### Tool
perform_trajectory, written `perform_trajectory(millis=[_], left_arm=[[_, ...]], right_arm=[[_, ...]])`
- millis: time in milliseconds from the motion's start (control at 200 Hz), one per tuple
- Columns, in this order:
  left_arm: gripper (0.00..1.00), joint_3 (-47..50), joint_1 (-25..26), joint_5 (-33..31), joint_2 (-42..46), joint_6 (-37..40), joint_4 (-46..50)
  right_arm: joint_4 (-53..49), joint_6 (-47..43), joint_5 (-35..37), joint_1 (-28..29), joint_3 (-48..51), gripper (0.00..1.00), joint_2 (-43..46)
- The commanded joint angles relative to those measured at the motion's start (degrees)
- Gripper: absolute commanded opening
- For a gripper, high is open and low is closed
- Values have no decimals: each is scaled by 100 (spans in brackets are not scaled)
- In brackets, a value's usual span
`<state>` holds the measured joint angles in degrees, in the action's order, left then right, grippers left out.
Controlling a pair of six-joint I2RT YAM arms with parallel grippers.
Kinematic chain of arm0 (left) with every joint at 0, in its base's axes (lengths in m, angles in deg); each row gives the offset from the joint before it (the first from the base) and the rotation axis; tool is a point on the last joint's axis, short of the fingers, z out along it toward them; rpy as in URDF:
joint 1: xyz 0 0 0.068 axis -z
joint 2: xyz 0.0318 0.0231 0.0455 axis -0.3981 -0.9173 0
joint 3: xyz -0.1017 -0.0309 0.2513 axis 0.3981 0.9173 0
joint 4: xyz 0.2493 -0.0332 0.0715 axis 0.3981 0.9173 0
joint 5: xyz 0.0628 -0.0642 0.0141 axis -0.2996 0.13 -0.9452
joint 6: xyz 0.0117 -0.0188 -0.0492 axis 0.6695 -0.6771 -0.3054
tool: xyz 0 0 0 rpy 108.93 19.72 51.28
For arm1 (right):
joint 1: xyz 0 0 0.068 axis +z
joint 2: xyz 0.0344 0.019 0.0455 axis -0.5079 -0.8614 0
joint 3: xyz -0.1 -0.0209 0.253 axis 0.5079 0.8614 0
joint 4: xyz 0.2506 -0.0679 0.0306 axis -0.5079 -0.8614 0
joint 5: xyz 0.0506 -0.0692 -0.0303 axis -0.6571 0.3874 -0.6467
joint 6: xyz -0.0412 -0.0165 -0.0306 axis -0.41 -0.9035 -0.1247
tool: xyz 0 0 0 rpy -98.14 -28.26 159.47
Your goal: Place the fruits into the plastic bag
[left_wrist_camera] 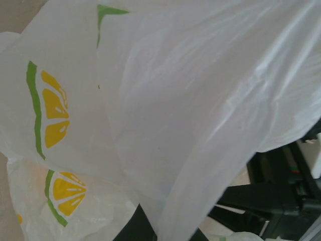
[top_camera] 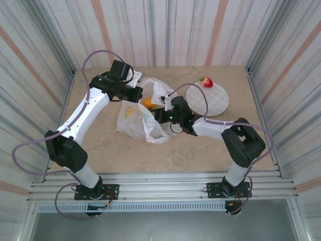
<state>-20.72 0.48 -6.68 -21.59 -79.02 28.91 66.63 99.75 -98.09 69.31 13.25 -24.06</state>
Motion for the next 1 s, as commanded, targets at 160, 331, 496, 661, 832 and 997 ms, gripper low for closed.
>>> perform_trajectory(millis=[160,331,496,661,832,997], left_arm=[[0,185,-151,-4,209,-107,-123],[0,271,-249,82,239,-196,-224],[0,291,-289,134,236,-210,-237],[0,299,-311,241,229,-223,-247],[0,335,-311,217,259,-205,-263],[0,336,-310,261,240,-224,-275]], right_arm=[[-1397,-970,-669,-625,592,73,1349],[-2457,-1596,-905,-904,790,74,2347],[-2888,-1721,-879,-1139,985,77,3313],[-2961,-1745,-419,-1559,960,81,3818],[-2924,-2109,353,-1880,699,85,3682],[-2830,-2393,1985,-2078,212,90,3021]])
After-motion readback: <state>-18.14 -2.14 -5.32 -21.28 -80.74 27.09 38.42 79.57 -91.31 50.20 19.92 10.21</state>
